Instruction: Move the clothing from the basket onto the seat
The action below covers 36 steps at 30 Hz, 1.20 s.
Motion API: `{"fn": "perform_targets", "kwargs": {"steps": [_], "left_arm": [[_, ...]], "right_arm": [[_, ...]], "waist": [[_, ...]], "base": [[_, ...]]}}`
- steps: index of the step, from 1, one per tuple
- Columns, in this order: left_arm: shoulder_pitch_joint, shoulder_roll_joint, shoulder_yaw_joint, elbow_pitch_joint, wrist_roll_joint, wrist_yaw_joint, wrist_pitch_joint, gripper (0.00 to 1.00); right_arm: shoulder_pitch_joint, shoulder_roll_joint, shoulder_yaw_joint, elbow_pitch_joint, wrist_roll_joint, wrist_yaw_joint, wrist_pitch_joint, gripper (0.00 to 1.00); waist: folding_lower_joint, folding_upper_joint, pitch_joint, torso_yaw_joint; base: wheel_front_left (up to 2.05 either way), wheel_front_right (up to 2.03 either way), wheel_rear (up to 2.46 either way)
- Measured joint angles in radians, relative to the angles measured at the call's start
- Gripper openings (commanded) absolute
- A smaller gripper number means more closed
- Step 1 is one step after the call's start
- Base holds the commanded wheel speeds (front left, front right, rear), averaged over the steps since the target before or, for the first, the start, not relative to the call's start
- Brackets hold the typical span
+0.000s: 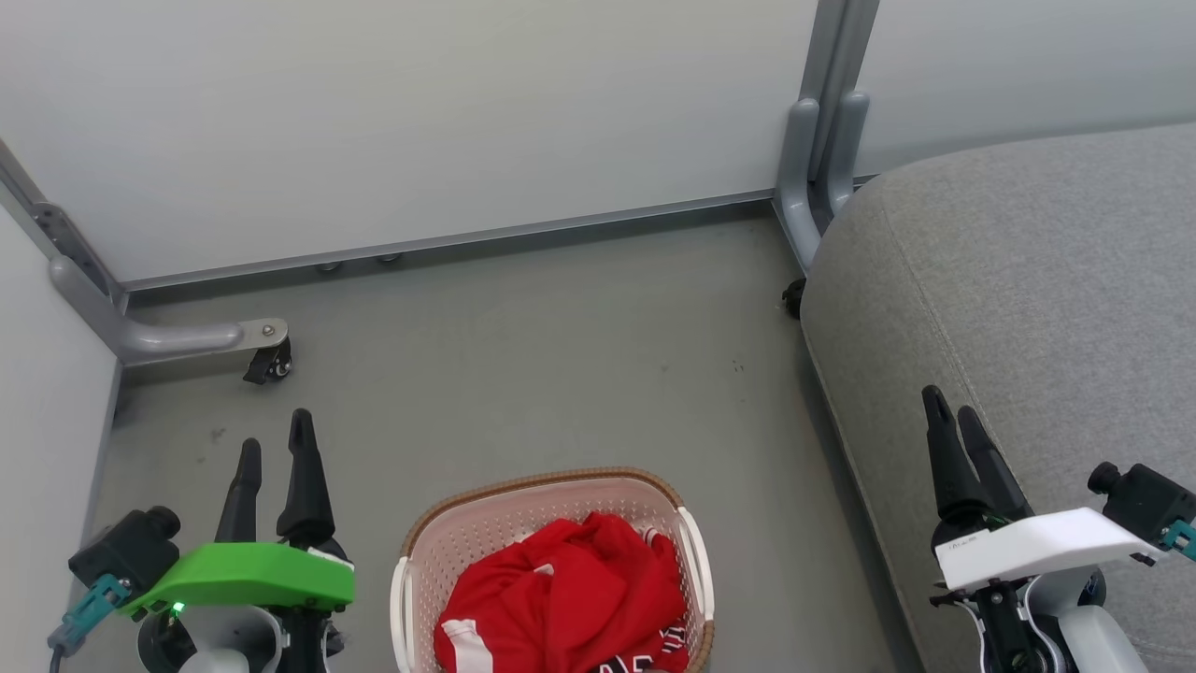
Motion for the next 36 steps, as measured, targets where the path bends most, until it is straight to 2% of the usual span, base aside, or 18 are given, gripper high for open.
{"fn": "perform_targets", "kwargs": {"steps": [14,36], "left_arm": [[-0.012,0.0,-0.026,0.029,0.178,0.014,-0.04,1.0],[-0.029,0.002,-0.051,0.059,0.405,0.022,-0.092,1.0]], "right_arm": [[0.001,0.006,0.002,-0.002,-0.216,0.0,-0.029,1.0],[0.001,0.016,-0.013,0.011,-0.464,0.0,-0.07,1.0]], "waist": [[0.0,0.0,-0.002,0.003],[0.0,0.0,-0.005,0.011]], "base": [[0.0,0.0,0.0],[0.0,0.0,0.0]]}}
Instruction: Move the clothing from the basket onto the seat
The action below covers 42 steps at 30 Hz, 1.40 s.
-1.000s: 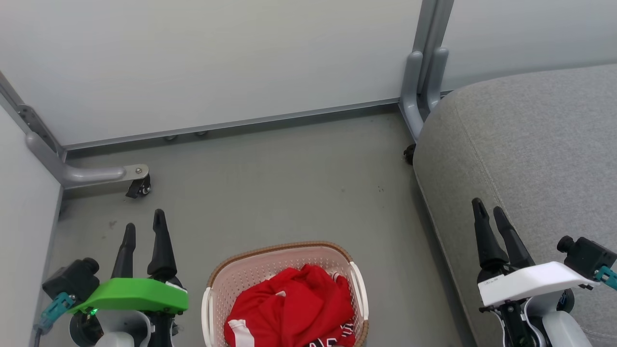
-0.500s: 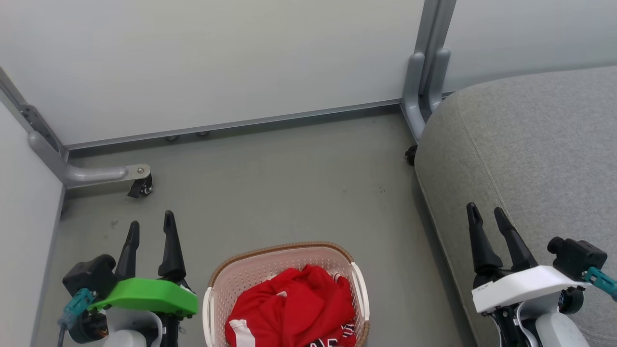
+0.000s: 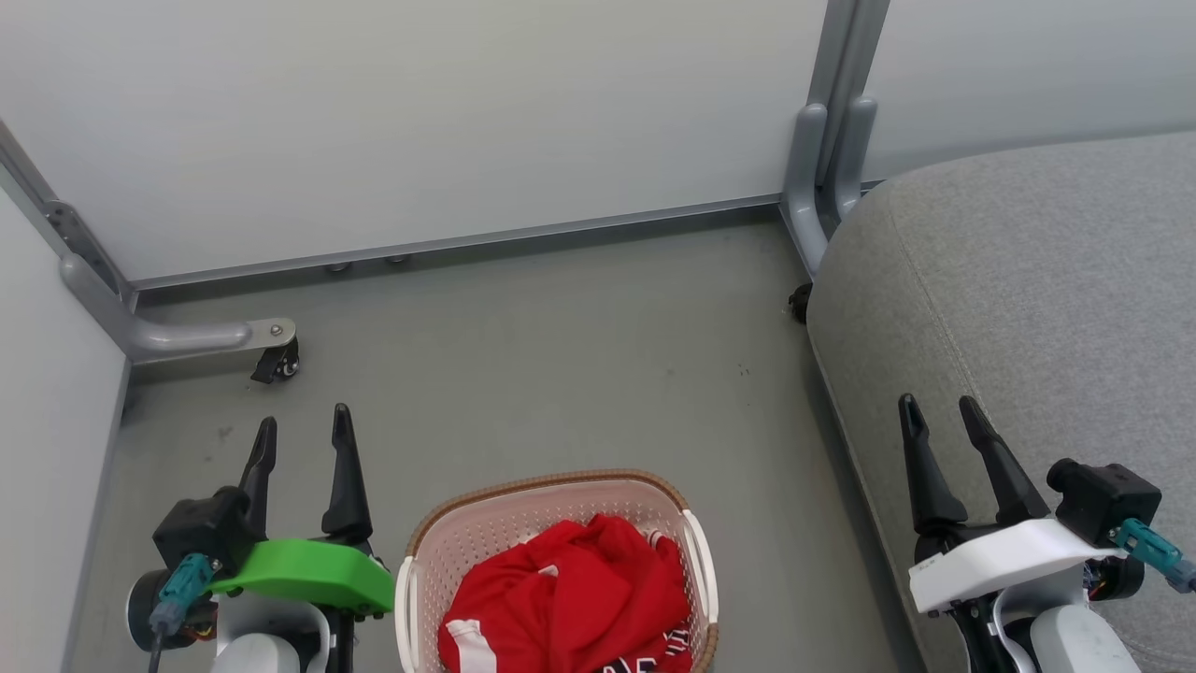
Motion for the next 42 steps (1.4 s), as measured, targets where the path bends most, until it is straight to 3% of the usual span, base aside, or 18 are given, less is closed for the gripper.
{"fn": "perform_targets", "kwargs": {"steps": [16,32,42], "left_arm": [[-0.001,0.001,-0.011,0.018,0.129,-0.005,-0.035,1.0],[-0.003,0.003,-0.021,0.036,0.174,-0.024,-0.063,1.0],[-0.005,0.003,-0.022,0.046,0.151,-0.032,-0.069,1.0]], "right_arm": [[-0.001,0.005,-0.01,0.009,-0.159,0.0,-0.025,1.0],[-0.001,0.01,-0.017,0.013,-0.271,0.0,-0.047,1.0],[-0.004,0.011,-0.019,0.035,-0.235,0.0,-0.051,1.0]], "waist": [[0.0,0.0,0.002,0.004],[0.0,0.0,0.002,0.01],[0.0,0.0,0.002,0.011]], "base": [[0.0,0.0,0.0],[0.0,0.0,0.0],[0.0,0.0,0.0]]}}
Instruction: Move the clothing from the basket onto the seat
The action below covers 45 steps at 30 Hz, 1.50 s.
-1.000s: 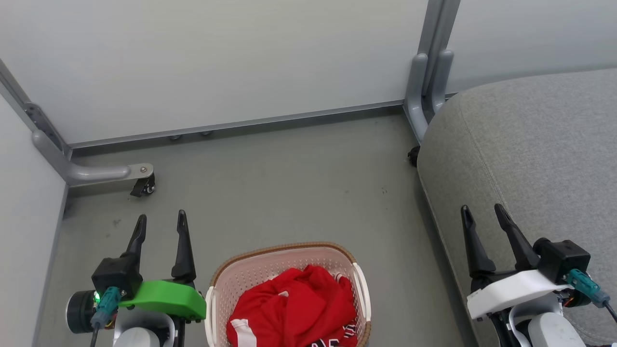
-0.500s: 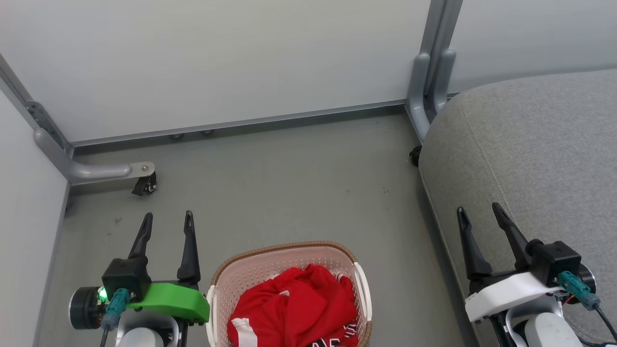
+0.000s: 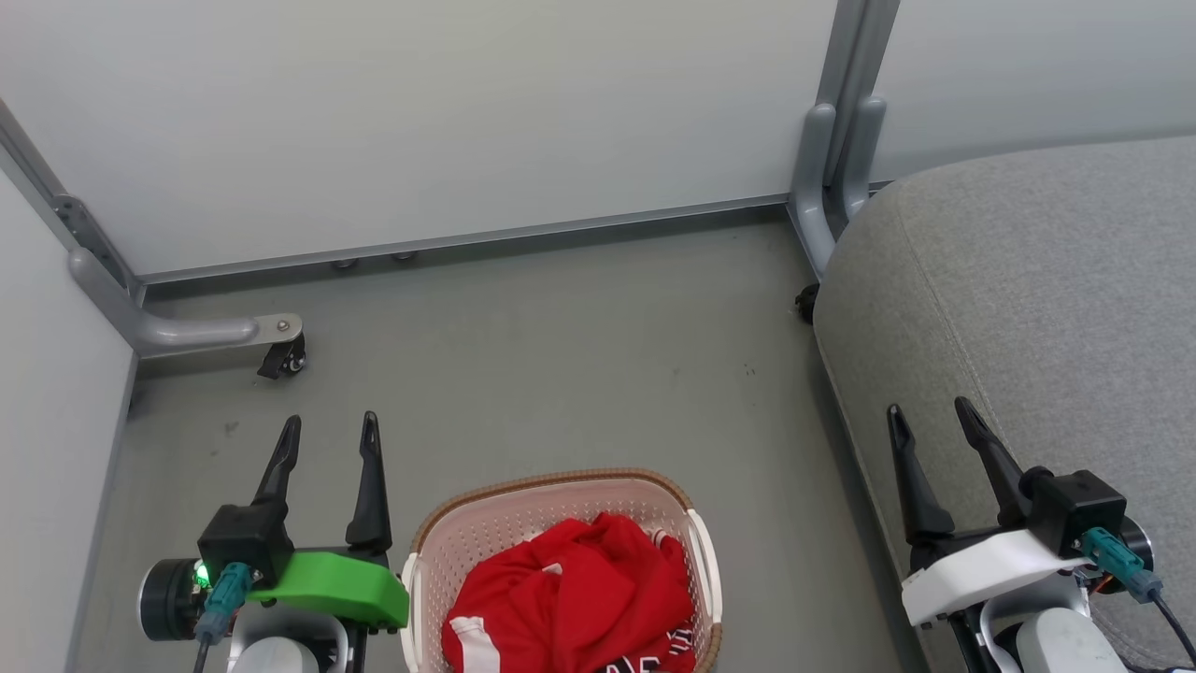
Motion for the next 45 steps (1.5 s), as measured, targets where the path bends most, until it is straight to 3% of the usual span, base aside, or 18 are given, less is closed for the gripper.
{"fn": "perform_targets", "kwargs": {"steps": [14,23,33,45], "left_arm": [[-0.003,0.0,-0.008,0.005,-0.005,-0.002,0.0,1.0],[-0.074,0.0,-0.053,0.042,0.023,-0.037,0.0,1.0],[-0.2,0.019,-0.125,0.128,0.056,-0.069,0.0,1.0],[-0.389,0.072,-0.274,0.293,0.053,-0.076,0.0,1.0]], "right_arm": [[-0.004,0.0,0.004,0.004,0.004,0.0,0.0,1.0],[-0.036,0.0,0.029,-0.025,0.005,0.0,0.0,1.0],[-0.096,0.0,0.065,-0.087,0.005,0.0,0.0,1.0],[-0.205,0.0,0.107,-0.191,0.012,0.0,0.0,1.0]], "waist": [[0.0,0.0,0.008,-0.003],[0.0,0.0,0.055,-0.018],[0.0,0.0,0.15,-0.069],[0.0,0.0,0.332,-0.164]], "base": [[0.0,0.0,0.0],[0.0,0.0,0.0],[0.0,0.0,0.0],[0.0,0.0,0.0]]}}
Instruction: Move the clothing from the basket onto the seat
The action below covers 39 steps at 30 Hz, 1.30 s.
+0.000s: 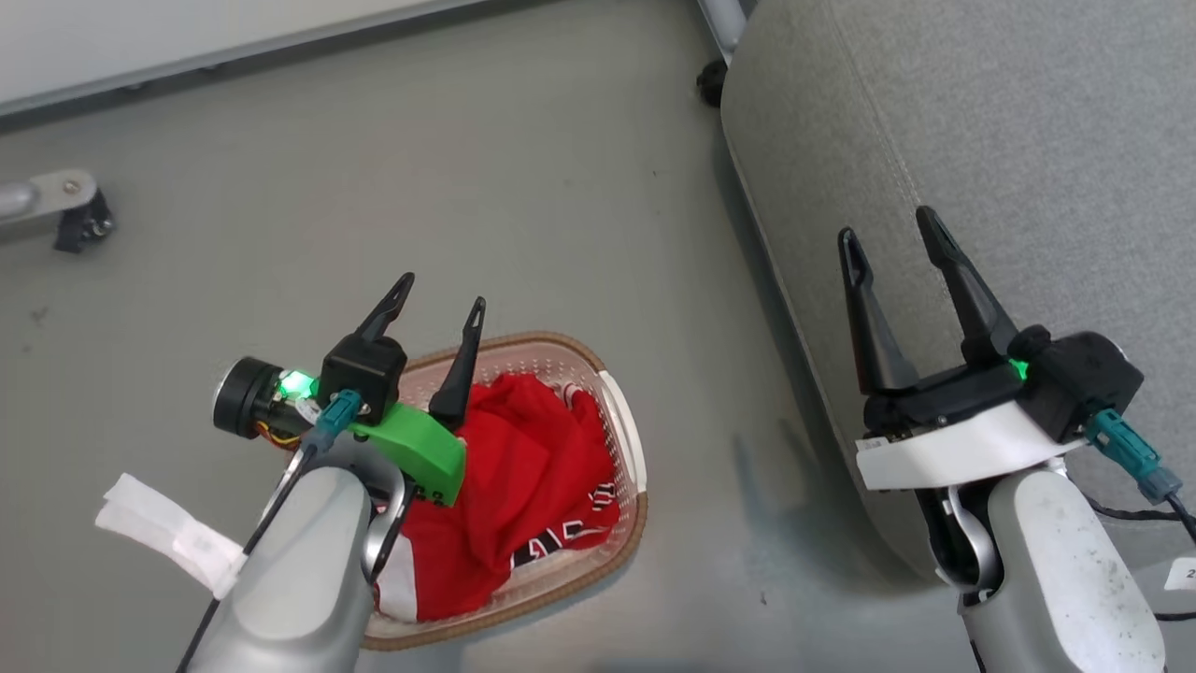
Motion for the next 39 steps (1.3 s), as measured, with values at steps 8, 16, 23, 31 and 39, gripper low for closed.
{"fn": "perform_targets", "kwargs": {"steps": [8,16,23,31,39], "left_arm": [[-0.093,0.032,-0.123,0.112,-0.026,0.0,0.0,1.0],[-0.178,0.051,-0.225,0.252,-0.057,-0.002,0.0,1.0],[-0.24,0.057,-0.298,0.351,-0.079,-0.002,0.0,1.0],[-0.314,0.056,-0.401,0.438,-0.12,-0.002,0.0,1.0],[-0.364,0.044,-0.524,0.517,-0.174,-0.002,0.0,1.0]], "right_arm": [[-0.054,0.0,0.007,-0.048,0.007,0.0,0.0,1.0],[-0.107,0.0,0.018,-0.082,0.009,0.0,0.0,1.0],[-0.14,0.0,0.026,-0.105,0.009,0.0,0.0,1.0],[-0.166,0.0,0.029,-0.132,0.009,0.0,0.0,1.0],[-0.181,0.0,0.034,-0.153,0.008,0.0,0.0,1.0]], "waist": [[0.0,0.0,0.126,-0.055],[0.0001,0.0,0.248,-0.092],[0.0001,0.0,0.344,-0.111],[0.0,0.0,0.442,-0.124],[0.0,0.0,0.515,-0.131]], "base": [[0.0,0.0,0.0],[0.0,0.0,0.0],[0.0,0.0,0.0],[0.0,0.0,0.0],[0.0,0.0,0.0]]}}
